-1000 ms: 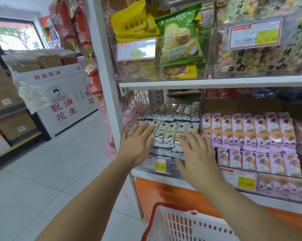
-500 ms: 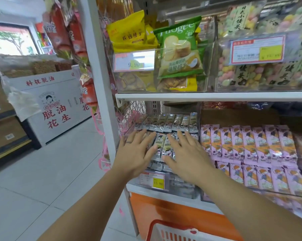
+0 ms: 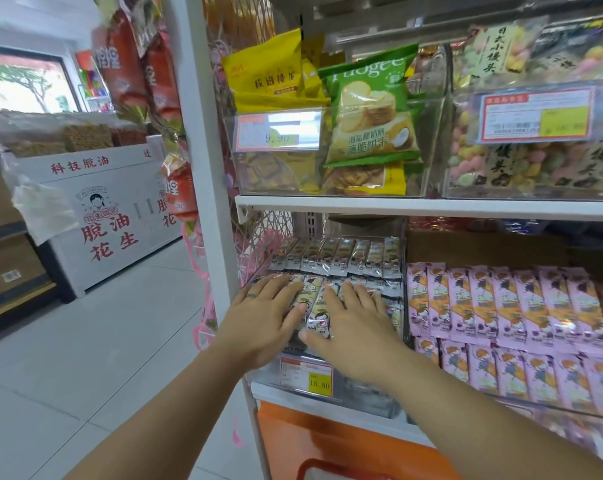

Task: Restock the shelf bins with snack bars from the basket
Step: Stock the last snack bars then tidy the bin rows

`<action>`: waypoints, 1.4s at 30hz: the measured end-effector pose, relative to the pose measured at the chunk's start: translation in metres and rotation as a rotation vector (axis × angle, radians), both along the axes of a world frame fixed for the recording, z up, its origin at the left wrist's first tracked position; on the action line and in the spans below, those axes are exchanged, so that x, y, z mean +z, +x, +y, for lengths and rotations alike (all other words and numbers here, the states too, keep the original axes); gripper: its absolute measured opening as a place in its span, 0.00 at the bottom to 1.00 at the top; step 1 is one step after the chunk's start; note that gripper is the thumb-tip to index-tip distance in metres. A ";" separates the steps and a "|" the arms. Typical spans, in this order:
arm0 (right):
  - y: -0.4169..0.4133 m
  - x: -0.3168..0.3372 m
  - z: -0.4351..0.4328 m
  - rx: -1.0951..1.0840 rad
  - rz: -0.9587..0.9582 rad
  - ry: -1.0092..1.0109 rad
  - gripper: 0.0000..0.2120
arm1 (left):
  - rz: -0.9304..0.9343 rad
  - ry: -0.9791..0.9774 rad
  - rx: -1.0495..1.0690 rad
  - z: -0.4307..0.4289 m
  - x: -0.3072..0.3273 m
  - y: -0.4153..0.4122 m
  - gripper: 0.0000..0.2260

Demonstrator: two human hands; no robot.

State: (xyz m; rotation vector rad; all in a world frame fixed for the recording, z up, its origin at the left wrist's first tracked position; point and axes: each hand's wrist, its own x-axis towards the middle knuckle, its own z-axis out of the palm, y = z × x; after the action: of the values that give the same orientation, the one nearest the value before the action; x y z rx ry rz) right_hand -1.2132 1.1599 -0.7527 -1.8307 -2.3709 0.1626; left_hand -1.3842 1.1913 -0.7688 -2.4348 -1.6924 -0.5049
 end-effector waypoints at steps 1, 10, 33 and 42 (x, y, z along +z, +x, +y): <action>0.005 0.003 -0.001 0.008 0.023 0.000 0.39 | -0.010 0.017 -0.006 -0.001 0.003 0.003 0.35; 0.010 -0.007 -0.004 0.060 -0.107 0.052 0.34 | -0.001 -0.074 -0.073 0.003 0.002 0.011 0.35; 0.069 0.030 0.089 -0.156 -0.129 -0.065 0.31 | 0.099 -0.199 0.023 0.054 0.055 0.062 0.23; 0.076 0.017 0.126 -0.146 -0.272 -0.036 0.19 | 0.124 -0.438 -0.074 0.115 0.041 0.110 0.22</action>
State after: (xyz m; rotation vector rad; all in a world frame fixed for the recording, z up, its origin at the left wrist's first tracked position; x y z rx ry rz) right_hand -1.1377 1.2856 -0.7358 -2.1564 -2.4029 -0.0651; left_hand -1.2738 1.3063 -0.7273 -2.7588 -1.8208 0.0188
